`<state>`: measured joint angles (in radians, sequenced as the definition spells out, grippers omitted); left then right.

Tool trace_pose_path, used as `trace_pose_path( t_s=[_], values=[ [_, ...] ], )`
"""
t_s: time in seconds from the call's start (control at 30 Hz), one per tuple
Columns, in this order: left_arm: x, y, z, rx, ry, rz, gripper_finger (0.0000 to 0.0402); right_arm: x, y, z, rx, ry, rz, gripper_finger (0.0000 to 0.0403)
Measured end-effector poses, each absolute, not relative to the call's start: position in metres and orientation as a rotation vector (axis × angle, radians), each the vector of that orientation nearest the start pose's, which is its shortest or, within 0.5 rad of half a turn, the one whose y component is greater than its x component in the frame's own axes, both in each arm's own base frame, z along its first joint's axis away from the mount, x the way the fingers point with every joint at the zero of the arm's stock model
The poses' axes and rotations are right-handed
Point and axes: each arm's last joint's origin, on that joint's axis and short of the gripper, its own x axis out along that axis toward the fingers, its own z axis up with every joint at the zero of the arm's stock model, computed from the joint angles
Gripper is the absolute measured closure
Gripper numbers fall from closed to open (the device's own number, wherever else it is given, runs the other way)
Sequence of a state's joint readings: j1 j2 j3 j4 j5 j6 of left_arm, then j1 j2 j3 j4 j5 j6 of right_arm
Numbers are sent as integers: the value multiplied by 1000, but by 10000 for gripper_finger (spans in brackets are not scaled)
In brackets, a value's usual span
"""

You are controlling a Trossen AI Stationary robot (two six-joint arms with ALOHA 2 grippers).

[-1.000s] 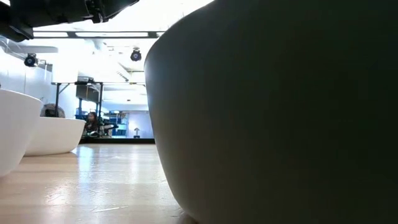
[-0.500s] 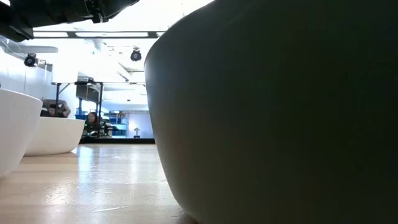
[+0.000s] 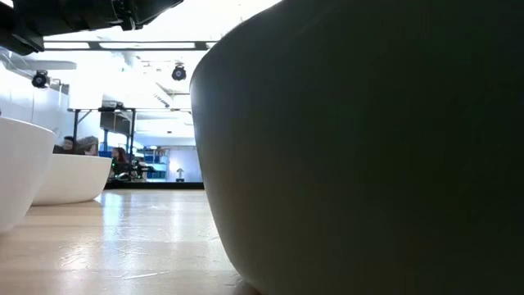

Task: Nest bowls inside each other
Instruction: Stack the white bowl on top of the other white bowl

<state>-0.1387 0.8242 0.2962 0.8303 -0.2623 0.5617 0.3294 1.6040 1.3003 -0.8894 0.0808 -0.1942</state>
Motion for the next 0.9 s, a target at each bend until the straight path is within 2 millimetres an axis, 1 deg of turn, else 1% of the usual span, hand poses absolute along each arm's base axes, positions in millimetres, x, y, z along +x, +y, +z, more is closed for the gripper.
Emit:
trace_pose_path(
  t_s=[0.1,0.23,0.3,0.47,0.9],
  values=[
    [173,-17,254,497,-253,202,332,300,109,256,-452,1162,355,369],
    [173,-17,254,497,-253,202,332,299,119,251,-524,1163,328,386],
    [173,-17,254,497,-253,202,332,298,121,251,-542,1156,320,388],
    [173,-17,254,497,-253,202,332,298,120,252,-514,1159,284,387],
    [173,-17,254,493,-253,201,332,299,118,252,-478,1162,254,303]
  ],
)
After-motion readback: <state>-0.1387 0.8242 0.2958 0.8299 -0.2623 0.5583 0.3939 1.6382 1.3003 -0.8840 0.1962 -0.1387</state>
